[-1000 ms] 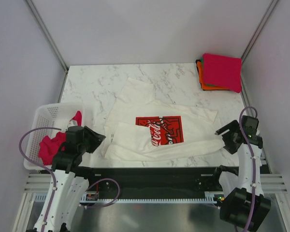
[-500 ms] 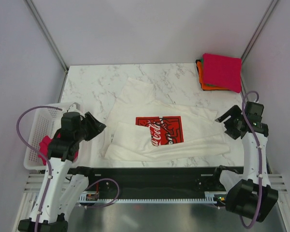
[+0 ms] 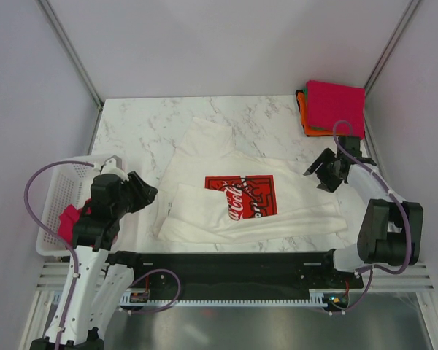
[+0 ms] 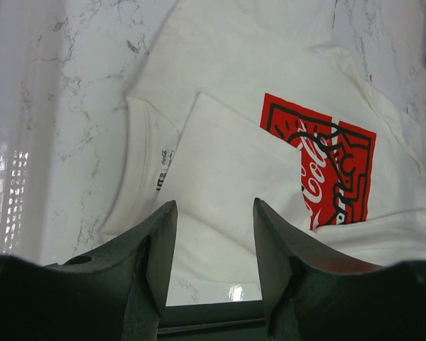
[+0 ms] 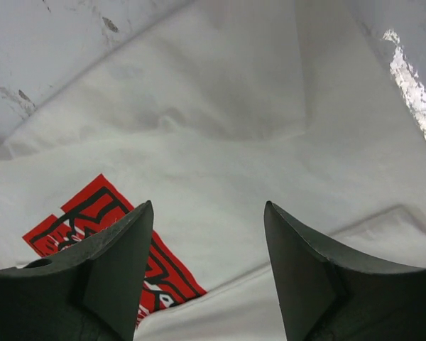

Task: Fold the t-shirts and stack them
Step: Fold the tshirt

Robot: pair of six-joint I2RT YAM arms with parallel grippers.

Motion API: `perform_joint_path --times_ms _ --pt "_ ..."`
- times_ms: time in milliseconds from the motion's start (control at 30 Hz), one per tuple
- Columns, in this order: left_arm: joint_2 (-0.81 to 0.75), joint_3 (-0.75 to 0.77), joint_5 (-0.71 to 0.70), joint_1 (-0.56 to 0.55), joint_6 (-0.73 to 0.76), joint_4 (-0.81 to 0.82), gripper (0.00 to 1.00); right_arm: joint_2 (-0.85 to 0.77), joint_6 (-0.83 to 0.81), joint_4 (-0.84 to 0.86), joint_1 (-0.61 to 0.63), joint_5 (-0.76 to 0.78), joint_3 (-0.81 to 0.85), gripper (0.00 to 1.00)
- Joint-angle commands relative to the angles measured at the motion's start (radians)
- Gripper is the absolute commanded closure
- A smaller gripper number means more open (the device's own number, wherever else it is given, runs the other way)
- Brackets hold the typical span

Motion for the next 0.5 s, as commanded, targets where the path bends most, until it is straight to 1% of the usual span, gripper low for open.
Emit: perform_joint_path --times_ms 0,300,367,467 --pt "0.008 0.001 -0.004 0.002 0.046 0.045 0.46 0.050 0.022 0.105 0.001 0.050 0.009 0.29" --pt "0.019 -0.002 0.009 0.002 0.049 0.050 0.47 0.200 0.006 0.167 0.003 0.082 0.047 0.32" --pt "0.024 -0.002 0.007 0.002 0.051 0.050 0.47 0.220 0.002 0.171 0.003 0.095 0.065 0.34" --pt "0.022 -0.004 0.007 0.002 0.049 0.050 0.48 0.231 -0.004 0.170 0.001 0.118 0.093 0.42"
